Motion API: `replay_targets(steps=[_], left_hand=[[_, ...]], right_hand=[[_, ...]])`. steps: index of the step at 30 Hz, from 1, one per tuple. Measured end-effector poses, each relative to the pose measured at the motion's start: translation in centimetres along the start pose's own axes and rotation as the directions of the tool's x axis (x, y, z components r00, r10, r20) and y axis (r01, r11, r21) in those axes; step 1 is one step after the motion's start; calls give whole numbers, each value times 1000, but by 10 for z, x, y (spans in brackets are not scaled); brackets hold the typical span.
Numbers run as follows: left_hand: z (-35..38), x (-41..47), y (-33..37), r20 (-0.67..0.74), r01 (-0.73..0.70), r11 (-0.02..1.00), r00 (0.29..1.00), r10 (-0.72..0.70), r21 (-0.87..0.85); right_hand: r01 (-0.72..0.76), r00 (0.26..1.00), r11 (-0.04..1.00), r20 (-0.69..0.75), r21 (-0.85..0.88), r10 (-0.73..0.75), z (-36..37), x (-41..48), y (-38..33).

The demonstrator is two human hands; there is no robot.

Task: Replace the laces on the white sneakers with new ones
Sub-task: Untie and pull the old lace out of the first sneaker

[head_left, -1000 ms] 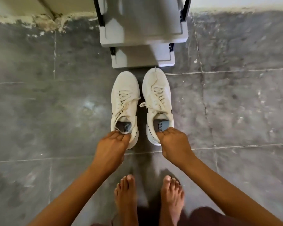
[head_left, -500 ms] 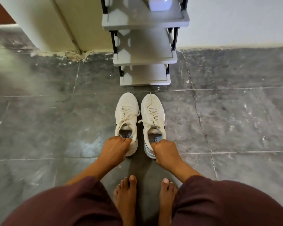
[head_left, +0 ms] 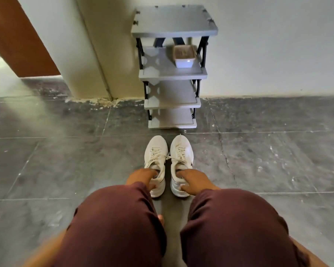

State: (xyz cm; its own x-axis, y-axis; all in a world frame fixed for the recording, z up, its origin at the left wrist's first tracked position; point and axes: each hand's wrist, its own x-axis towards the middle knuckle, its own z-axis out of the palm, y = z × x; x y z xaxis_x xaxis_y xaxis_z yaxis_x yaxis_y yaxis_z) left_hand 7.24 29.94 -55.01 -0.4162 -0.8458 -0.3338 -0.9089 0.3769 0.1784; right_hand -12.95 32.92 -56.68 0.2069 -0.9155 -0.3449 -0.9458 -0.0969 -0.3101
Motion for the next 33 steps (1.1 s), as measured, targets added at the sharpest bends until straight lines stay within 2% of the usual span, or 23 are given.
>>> replay_targets(steps=[2,6,10,13,20,27,33], left_hand=[[-15,-11,-7,-68,11,1000,998,-12,-17],[-34,-12,-23,-159,4,1000,987,-6,-13],[-39,12,-40,-162,13,998,987,-23,-66],[-32,35,-51,-146,12,996,989,-25,-93],[-8,90,-59,-112,-8,954,993,-27,-301],[22,101,-58,-200,-38,862,977,-74,-505],[19,97,-59,-203,-9,813,970,-135,-583]], right_hand=[[19,998,999,-67,31,-17,-12,-9,-2],[75,988,997,-130,-19,-77,-32,-11,-4],[78,988,988,-122,-130,-94,-36,10,2],[128,986,983,-86,-132,-140,-27,32,5],[240,969,971,-55,-14,-241,-4,89,-3],[272,951,939,-211,211,-227,25,106,-5],[254,949,934,-251,253,-190,23,103,-9]])
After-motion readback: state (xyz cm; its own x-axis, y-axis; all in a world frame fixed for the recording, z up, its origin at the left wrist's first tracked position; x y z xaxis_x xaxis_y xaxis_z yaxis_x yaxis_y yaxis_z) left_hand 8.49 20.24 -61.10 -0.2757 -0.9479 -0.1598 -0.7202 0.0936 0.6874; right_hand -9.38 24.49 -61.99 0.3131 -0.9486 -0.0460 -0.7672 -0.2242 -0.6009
